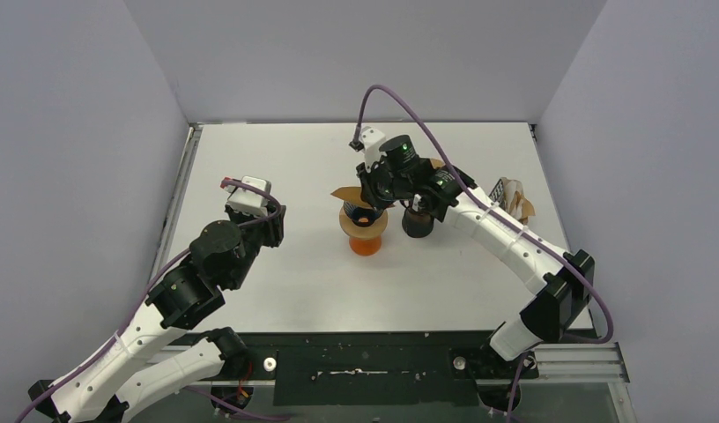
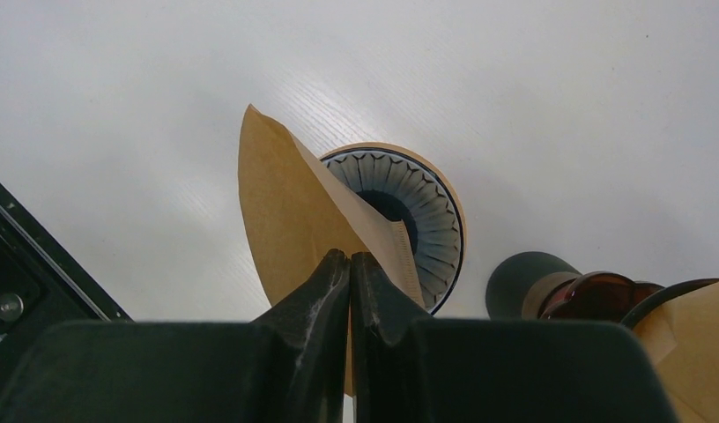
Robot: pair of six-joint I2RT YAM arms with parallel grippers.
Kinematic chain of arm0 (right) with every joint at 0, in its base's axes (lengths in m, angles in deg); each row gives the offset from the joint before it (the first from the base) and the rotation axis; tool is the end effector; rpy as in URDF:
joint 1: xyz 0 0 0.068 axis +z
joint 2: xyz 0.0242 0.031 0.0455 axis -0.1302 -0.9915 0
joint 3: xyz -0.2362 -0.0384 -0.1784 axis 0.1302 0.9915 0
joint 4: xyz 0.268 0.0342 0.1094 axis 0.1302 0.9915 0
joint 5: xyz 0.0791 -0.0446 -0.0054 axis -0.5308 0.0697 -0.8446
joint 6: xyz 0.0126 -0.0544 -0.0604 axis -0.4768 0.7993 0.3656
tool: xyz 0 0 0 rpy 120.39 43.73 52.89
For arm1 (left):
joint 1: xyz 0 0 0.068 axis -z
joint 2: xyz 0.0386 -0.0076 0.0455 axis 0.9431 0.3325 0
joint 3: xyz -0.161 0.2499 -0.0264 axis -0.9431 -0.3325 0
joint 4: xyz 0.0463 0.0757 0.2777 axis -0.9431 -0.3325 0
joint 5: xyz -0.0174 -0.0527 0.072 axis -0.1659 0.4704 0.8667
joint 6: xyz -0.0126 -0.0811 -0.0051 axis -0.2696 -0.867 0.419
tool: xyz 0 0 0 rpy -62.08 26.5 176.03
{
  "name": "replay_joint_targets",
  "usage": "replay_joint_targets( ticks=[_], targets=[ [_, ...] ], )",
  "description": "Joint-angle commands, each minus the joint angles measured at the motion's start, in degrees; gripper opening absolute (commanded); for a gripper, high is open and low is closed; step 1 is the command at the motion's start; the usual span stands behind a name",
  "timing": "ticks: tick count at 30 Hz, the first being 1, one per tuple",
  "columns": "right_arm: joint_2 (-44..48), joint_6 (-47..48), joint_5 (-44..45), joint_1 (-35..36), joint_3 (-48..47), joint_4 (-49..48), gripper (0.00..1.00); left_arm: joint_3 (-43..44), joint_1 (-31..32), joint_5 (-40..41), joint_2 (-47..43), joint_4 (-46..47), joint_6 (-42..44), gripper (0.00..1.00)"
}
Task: Place the coffee filter in the dripper
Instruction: Place the coffee filter in the coffee dripper.
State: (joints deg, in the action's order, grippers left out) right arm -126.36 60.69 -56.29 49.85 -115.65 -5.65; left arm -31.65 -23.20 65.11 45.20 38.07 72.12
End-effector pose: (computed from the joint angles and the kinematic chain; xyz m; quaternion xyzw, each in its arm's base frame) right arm 0.2908 0.2809 0.3749 -0.3118 0.8382 0.2483 0.3722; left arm 0.1555 -0.1125 0.3971 0.0902 0.7463 -0.0909 0.6532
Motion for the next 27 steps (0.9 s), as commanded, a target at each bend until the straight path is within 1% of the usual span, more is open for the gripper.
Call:
replay_joint_targets(
  ticks=[1, 12, 17, 24, 27],
  targets=[
    [-1.3, 4.8, 1.9, 0.7, -2.2, 2.1, 0.04, 0.2, -0.4, -0.9, -0.1, 2.5, -0.3, 0.35],
    [-7.2, 14.7, 4.2, 3.0, -7.6, 7.5, 0.05, 0.1, -0.6, -1.1, -0.2, 2.5, -0.1, 0.35],
    [-9.8, 16.6, 7.0, 3.2, -10.1, 9.6, 0.05, 0.1, -0.6, -1.3, -0.6, 2.5, -0.2, 0.35],
    [-12.1, 18.3, 7.7, 3.2, -12.0, 11.2, 0.06, 0.1, -0.6, -1.6, -0.6, 2.5, -0.2, 0.35],
    [-12.7, 18.7, 7.6, 3.3, -12.4, 12.3, 0.09, 0.1, -0.6, -1.6, -0.8, 2.5, -0.2, 0.35]
  ],
)
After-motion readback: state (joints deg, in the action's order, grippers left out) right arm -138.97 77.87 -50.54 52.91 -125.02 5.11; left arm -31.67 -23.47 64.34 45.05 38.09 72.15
